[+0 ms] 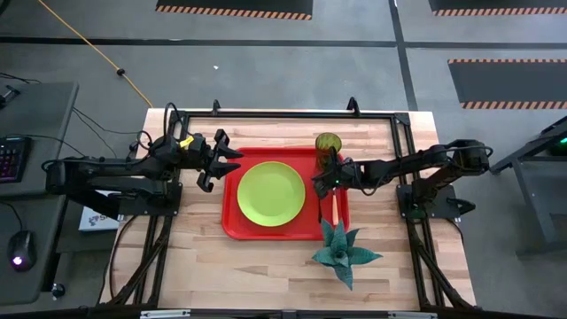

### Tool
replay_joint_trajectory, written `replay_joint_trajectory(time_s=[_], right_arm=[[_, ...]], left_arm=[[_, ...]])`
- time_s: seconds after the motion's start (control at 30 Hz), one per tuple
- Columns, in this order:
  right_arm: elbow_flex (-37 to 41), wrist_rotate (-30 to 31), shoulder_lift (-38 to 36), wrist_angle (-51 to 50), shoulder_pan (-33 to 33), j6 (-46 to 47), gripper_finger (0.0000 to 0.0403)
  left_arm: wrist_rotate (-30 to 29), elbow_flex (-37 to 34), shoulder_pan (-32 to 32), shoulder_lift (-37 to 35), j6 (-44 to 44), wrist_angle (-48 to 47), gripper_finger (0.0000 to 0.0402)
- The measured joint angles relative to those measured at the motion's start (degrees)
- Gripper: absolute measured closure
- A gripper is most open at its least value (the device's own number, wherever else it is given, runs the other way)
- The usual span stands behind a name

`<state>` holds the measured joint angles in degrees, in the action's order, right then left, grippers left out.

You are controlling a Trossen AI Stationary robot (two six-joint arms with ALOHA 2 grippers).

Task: Pick and place plate/cup/fork/spoon on tray
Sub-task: Return to Home Position

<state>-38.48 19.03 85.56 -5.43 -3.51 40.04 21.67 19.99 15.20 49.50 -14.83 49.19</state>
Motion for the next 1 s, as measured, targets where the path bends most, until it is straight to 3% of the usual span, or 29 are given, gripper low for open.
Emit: replay_joint_trajectory(time_s=[0.4,0.8,1.0], right_arm=[[0.0,-6.1,-1.4,-4.2,0.2,-4.3,0.0318],[0.0,-10.6,-15.1,-20.3,8.2,-4.4,0.0318],[0.0,-3.3,-25.1,-25.6,13.3,-7.0,0.0322]], left_arm=[[0.0,0.0,0.0,0.0,0.0,-0.3,0.0259],[0.0,0.0,0.0,0.0,0.0,-1.3,0.0259],[0.5,0.0,0.0,0.0,0.0,-1.8,0.0259]])
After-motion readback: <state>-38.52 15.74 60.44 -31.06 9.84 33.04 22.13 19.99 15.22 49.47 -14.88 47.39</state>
